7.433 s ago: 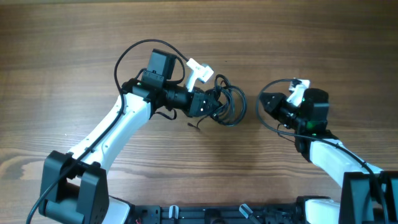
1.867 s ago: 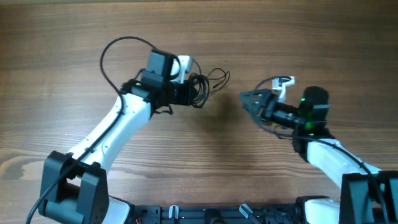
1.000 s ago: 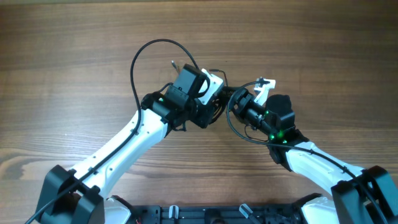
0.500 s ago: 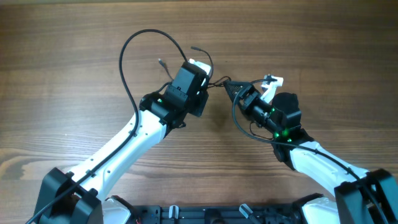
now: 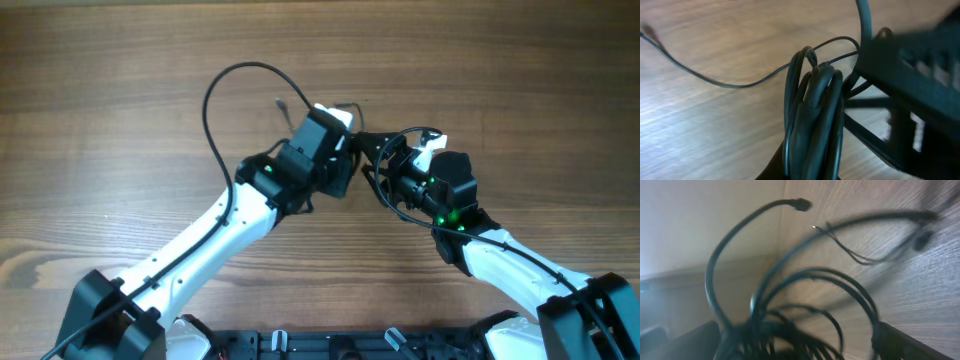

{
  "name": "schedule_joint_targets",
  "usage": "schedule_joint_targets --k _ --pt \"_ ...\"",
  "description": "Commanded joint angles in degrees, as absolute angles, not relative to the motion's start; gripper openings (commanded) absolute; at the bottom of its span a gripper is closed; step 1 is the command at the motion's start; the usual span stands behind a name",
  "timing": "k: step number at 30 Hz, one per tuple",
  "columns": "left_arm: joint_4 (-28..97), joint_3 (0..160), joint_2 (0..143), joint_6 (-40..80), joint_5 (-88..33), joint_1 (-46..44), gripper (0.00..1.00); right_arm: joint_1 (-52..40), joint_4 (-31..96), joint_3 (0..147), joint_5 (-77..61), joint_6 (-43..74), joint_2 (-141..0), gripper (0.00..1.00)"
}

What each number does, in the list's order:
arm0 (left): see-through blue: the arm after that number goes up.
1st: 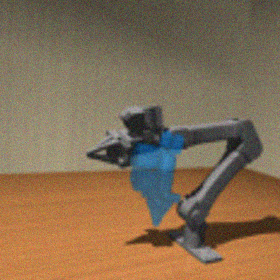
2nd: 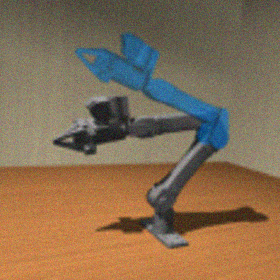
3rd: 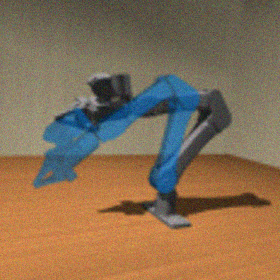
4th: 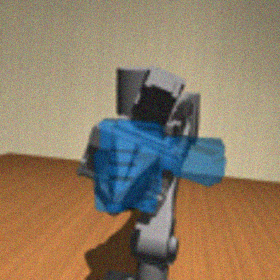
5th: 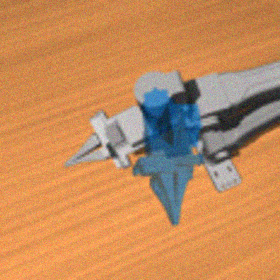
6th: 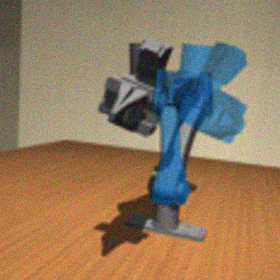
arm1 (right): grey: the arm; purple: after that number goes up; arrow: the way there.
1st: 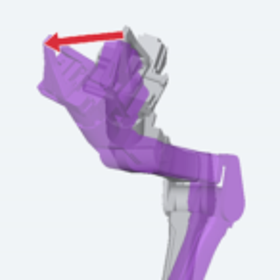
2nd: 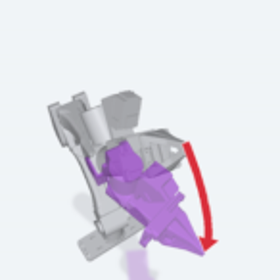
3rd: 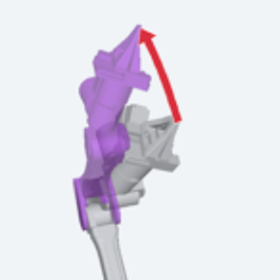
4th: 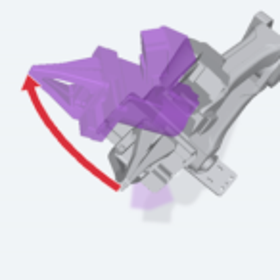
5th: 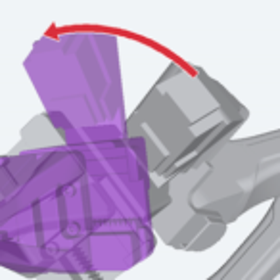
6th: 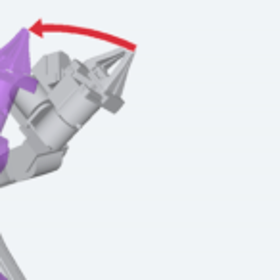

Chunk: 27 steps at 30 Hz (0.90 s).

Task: Untangle cables

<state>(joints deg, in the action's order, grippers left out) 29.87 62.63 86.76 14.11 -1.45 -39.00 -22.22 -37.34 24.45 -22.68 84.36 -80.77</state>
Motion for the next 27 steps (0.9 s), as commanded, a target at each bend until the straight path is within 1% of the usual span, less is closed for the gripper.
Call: schedule_joint_targets --k 1,3,4,5,7,9,10,13,14,16,17,18,19,20,21,22,23,27 --pt "30.98 63.77 85.17 14.81 -3.18 -40.29 0.04 -22.44 -39.31 24.01 -20.51 81.06 -80.14 0.94" --pt "31.70 63.77 85.17 14.81 -3.18 -40.29 0.04 -22.44 -39.62 24.01 -19.84 78.13 -80.14 0.90" --pt "32.01 63.77 85.17 14.81 -3.18 -40.29 0.04 -22.44 -39.62 24.01 -19.53 77.25 -80.14 0.86" --pt "32.25 63.77 85.17 14.81 -3.16 -40.29 0.04 -22.44 -39.59 24.01 -19.40 75.75 -80.14 0.76" --pt "32.32 63.77 85.17 14.85 -3.18 -40.27 0.04 -22.44 -39.38 24.01 -19.49 73.65 -80.14 0.39" --pt "31.66 63.79 84.95 16.84 -3.20 -40.27 0.04 -22.44 -38.41 24.01 -19.44 73.34 -80.14 0.09" --pt "31.38 63.83 84.68 17.76 -3.25 -40.27 0.04 -22.44 -38.20 24.01 -19.44 72.69 -80.14 0.04" --pt "31.33 63.92 83.35 18.48 -4.34 -40.21 0.08 -22.06 -38.83 24.01 -20.01 66.13 -80.09 0.04" --pt "31.44 63.92 82.70 18.50 -4.78 -40.10 0.10 -21.67 -39.35 24.01 -20.99 64.47 -80.07 0.04" --pt "31.73 63.92 80.77 18.50 -5.78 -39.38 0.20 -20.45 -41.65 24.01 -25.36 60.23 -79.99 0.04" --pt "31.75 63.92 79.61 18.52 -5.78 -38.72 0.28 -19.57 -42.92 24.01 -28.25 58.26 -79.96 0.04" --pt "31.70 63.92 78.46 18.52 -5.78 -37.95 0.41 -18.59 -43.83 24.01 -31.07 57.19 -79.96 0.04" --pt "31.66 63.92 77.58 18.52 -5.78 -37.28 0.51 -18.00 -44.25 24.01 -32.95 56.75 -79.96 0.04" --pt "31.59 63.94 76.55 18.52 -5.78 -36.36 0.67 -16.95 -44.75 24.01 -35.66 55.90 -79.96 0.04" --pt "31.59 63.92 75.77 18.52 -5.82 -35.57 0.79 -16.14 -45.30 24.01 -37.95 54.00 -79.96 0.04" --pt "31.59 63.92 75.02 18.50 -6.26 -34.74 0.83 -15.35 -45.65 24.01 -40.14 51.77 -79.96 0.04" --pt "31.57 63.92 74.37 18.50 -7.14 -33.93 0.85 -14.68 -45.71 24.01 -41.89 49.89 -79.96 0.05" --pt "31.57 63.92 72.75 18.41 -14.39 -30.59 0.86 -12.43 -46.83 24.01 -47.05 46.24 -79.96 0.05"
